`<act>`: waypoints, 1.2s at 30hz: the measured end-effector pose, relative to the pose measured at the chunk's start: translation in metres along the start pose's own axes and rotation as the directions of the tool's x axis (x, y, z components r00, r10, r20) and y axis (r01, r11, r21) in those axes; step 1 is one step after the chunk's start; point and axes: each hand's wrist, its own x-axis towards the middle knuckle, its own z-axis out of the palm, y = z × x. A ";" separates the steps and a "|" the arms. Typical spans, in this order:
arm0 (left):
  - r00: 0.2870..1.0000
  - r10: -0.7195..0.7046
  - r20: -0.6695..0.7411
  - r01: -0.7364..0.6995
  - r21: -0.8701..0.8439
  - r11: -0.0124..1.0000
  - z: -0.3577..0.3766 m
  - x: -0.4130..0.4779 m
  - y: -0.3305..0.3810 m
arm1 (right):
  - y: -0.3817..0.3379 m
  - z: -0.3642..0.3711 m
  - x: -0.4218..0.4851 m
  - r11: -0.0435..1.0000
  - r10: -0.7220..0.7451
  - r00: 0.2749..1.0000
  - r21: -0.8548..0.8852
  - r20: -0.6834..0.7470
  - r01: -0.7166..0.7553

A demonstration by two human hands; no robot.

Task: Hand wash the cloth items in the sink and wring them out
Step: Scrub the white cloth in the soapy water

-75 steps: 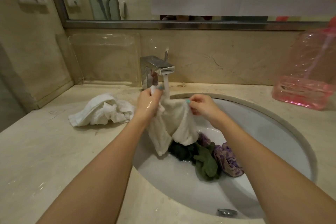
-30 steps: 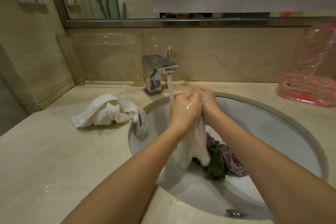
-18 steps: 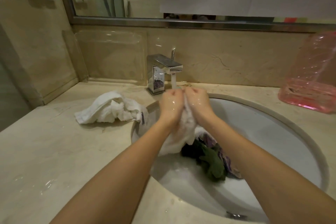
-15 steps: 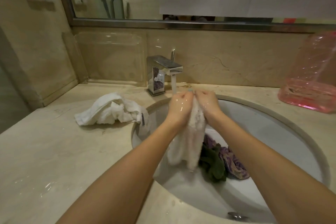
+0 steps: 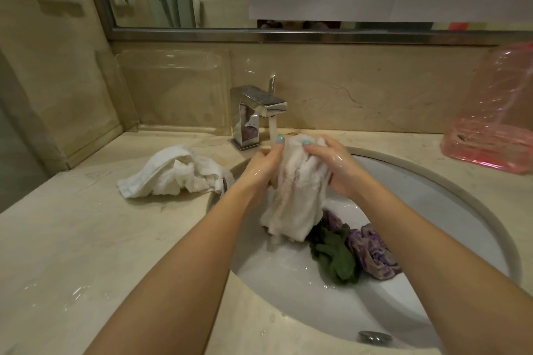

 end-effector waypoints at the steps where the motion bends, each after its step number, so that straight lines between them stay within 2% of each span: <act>1: 0.998 -0.019 0.056 0.018 0.020 1.000 -0.002 -0.003 -0.001 | -0.003 0.001 -0.001 0.997 -0.033 0.999 0.067 -0.034 0.035; 4: 0.983 -0.092 0.158 0.067 0.158 0.985 -0.006 -0.005 -0.003 | -0.011 0.001 0.002 0.960 -0.078 0.991 0.258 -0.111 0.104; 7: 0.950 -0.181 0.255 0.119 0.238 0.964 -0.006 -0.008 -0.001 | -0.016 -0.006 0.008 0.879 -0.080 0.987 0.456 -0.142 0.137; 10: 0.925 -0.212 0.317 0.084 0.371 0.925 -0.009 -0.011 0.000 | -0.017 -0.016 0.010 0.836 -0.064 0.986 0.530 -0.156 0.138; 12: 0.948 -0.154 0.278 0.062 0.314 0.947 -0.013 -0.012 0.001 | -0.012 -0.022 0.009 0.906 -0.047 0.977 0.403 -0.208 0.129; 15: 0.984 -0.002 0.179 0.015 -0.071 0.997 -0.019 -0.009 0.004 | 0.000 -0.028 0.008 0.994 0.020 0.965 0.110 -0.262 0.009; 17: 0.991 0.086 0.100 -0.060 -0.237 0.970 -0.018 -0.010 0.009 | 0.003 -0.026 0.005 0.998 0.061 0.982 0.001 -0.176 -0.062; 20: 0.986 0.167 -0.009 -0.162 -0.298 0.941 -0.015 -0.010 0.013 | -0.003 -0.017 -0.001 0.977 0.072 0.993 -0.207 0.091 -0.051; 22: 0.972 0.211 -0.098 -0.229 -0.227 0.947 -0.014 -0.009 0.012 | -0.005 -0.010 -0.004 0.925 0.119 0.967 -0.380 0.225 -0.025; 24: 0.947 0.260 -0.187 -0.277 -0.071 0.958 -0.009 -0.009 0.011 | -0.005 -0.006 -0.005 0.883 0.192 0.944 -0.467 0.269 -0.046; 26: 0.929 0.266 -0.259 -0.265 0.040 0.963 -0.005 -0.004 0.010 | -0.005 -0.001 -0.006 0.859 0.242 0.915 -0.509 0.324 -0.046; 28: 0.906 0.272 -0.323 -0.229 0.167 0.959 -0.006 -0.001 0.010 | -0.007 0.002 -0.007 0.820 0.194 0.919 -0.572 0.342 0.040; 30: 0.874 0.330 -0.357 -0.218 0.319 0.922 -0.009 -0.001 0.009 | -0.007 0.001 -0.006 0.822 0.070 0.952 -0.557 0.299 0.114; 33: 0.844 0.399 -0.358 -0.207 0.470 0.858 -0.013 -0.003 0.008 | -0.001 -0.009 -0.003 0.913 -0.045 0.986 -0.395 0.160 0.106; 36: 0.864 0.356 -0.357 -0.185 0.432 0.883 -0.001 -0.004 0.010 | 0.001 0.002 0.000 0.963 -0.079 0.994 -0.262 -0.072 0.058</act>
